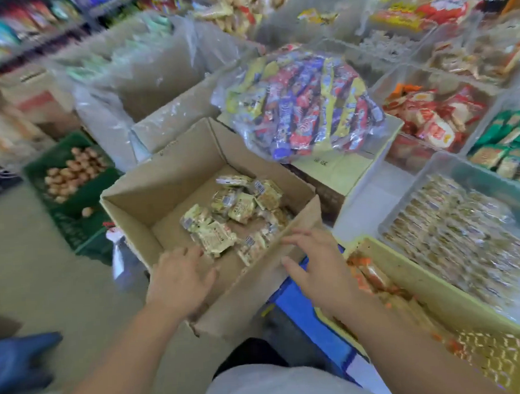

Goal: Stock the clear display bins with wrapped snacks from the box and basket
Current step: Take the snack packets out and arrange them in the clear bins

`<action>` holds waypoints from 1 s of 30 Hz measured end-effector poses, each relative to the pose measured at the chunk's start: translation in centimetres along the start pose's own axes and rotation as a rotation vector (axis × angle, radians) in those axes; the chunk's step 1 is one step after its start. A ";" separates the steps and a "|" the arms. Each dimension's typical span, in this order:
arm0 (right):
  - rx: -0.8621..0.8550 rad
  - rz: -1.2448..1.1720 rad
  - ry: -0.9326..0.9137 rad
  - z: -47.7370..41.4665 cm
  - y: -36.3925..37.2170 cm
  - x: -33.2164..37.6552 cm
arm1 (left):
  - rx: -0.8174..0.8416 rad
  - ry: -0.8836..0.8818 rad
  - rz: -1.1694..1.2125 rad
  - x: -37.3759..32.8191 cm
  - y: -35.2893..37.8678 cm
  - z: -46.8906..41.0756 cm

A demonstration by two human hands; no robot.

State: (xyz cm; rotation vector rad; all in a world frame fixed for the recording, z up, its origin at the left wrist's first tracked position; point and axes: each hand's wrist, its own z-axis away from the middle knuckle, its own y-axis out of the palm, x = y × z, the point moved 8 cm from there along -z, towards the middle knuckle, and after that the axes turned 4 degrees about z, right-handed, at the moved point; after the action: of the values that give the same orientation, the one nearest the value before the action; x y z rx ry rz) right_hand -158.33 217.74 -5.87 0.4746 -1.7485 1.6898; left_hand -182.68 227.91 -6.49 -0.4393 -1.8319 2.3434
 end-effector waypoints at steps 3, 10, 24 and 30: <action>0.031 0.111 -0.127 -1.6 3.1 3.8 | 0.039 0.043 -0.062 2.9 0.3 1.6; 0.158 0.412 -0.030 -3.9 7.6 3.6 | 0.109 0.120 0.082 3.5 0.5 -1.0; 0.093 0.414 0.170 -3.3 7.5 4.3 | 0.579 0.048 -0.044 6.7 6.9 -21.3; 0.115 0.436 0.232 -3.5 7.6 4.2 | 0.526 0.053 -0.001 5.7 9.8 -21.3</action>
State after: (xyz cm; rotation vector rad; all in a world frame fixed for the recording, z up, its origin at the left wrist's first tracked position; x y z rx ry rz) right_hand -165.73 222.66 -8.89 -0.0662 -1.6692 2.0583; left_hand -180.83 246.79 -21.41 -0.4183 -1.1198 2.6450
